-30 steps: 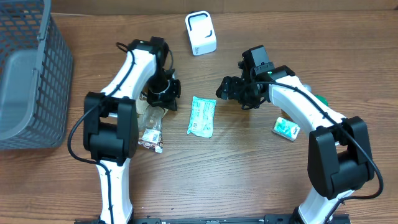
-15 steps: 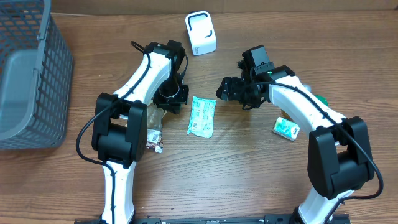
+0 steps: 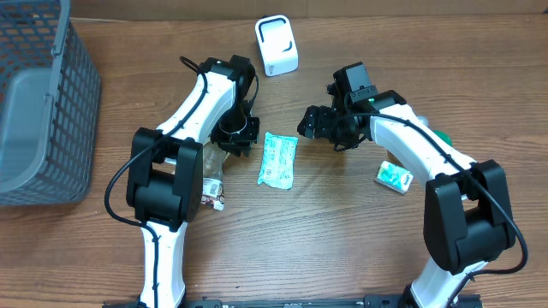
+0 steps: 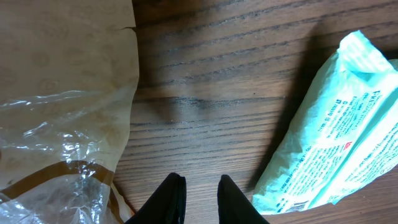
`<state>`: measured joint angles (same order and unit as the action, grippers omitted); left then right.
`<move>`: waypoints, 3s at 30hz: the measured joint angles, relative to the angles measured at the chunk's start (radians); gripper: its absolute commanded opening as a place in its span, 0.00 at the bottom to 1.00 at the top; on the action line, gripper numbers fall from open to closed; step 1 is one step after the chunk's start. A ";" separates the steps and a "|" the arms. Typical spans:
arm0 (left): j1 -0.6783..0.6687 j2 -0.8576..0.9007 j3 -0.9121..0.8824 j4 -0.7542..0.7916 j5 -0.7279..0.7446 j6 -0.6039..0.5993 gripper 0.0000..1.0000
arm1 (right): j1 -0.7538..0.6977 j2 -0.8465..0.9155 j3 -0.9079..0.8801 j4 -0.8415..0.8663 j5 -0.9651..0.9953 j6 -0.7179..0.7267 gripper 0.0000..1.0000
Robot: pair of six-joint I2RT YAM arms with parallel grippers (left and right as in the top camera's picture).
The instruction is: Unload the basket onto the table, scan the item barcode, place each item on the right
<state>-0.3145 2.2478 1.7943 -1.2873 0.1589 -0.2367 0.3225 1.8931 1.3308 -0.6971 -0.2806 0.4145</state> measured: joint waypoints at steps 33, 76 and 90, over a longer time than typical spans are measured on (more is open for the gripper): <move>0.000 0.000 0.000 -0.070 0.108 0.149 0.13 | 0.000 0.000 -0.067 0.072 -0.034 0.000 0.86; -0.013 -0.039 -0.229 0.192 0.290 0.182 0.15 | 0.000 0.160 -0.132 0.390 -0.360 0.011 0.51; -0.013 -0.041 -0.229 0.194 0.279 0.164 0.15 | 0.032 0.197 -0.126 0.407 -0.397 0.038 0.31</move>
<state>-0.3279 2.2066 1.5654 -1.0935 0.4377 -0.0723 0.3542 2.0903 1.2053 -0.2901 -0.6781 0.4526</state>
